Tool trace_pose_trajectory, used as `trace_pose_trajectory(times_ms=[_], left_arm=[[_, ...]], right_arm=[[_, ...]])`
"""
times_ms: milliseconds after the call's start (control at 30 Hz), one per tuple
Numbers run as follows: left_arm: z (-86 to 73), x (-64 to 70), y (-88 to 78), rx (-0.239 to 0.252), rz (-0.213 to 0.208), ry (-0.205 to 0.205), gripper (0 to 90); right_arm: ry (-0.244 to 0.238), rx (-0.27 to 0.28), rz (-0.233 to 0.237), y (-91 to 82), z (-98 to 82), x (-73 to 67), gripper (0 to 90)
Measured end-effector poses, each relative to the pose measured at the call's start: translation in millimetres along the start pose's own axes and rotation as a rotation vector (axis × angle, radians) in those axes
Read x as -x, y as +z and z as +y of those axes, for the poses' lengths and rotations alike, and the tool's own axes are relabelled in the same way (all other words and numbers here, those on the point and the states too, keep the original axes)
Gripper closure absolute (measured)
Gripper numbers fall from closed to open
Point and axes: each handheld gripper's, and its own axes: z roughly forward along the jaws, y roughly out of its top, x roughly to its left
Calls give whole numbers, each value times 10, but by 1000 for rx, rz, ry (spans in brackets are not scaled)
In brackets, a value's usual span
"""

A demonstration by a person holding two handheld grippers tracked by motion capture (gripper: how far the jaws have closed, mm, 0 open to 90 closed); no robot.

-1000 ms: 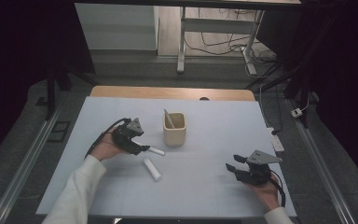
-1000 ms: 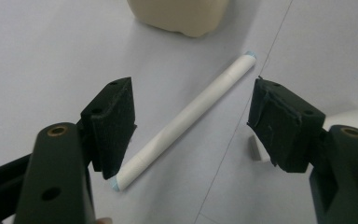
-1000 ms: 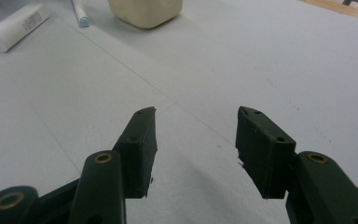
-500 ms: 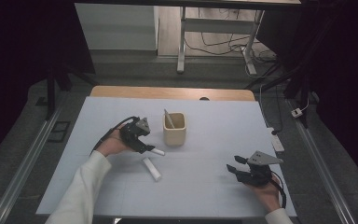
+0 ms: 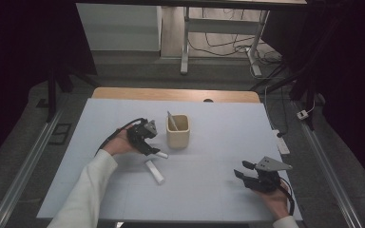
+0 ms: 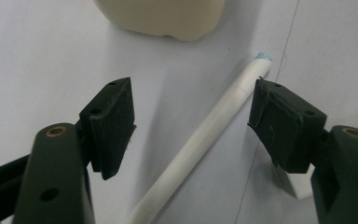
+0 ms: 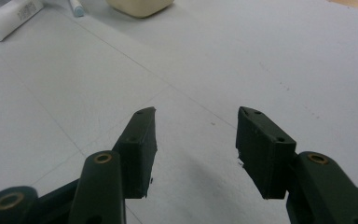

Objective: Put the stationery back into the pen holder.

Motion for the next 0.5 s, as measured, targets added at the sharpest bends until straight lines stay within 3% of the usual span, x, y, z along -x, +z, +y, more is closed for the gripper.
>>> trace_pose_trajectory(times_ms=[500], left_arm=[[-50,-18,78,-50,-34,35,351]], right_arm=[[-12,-14,2,22,1,-8,475]])
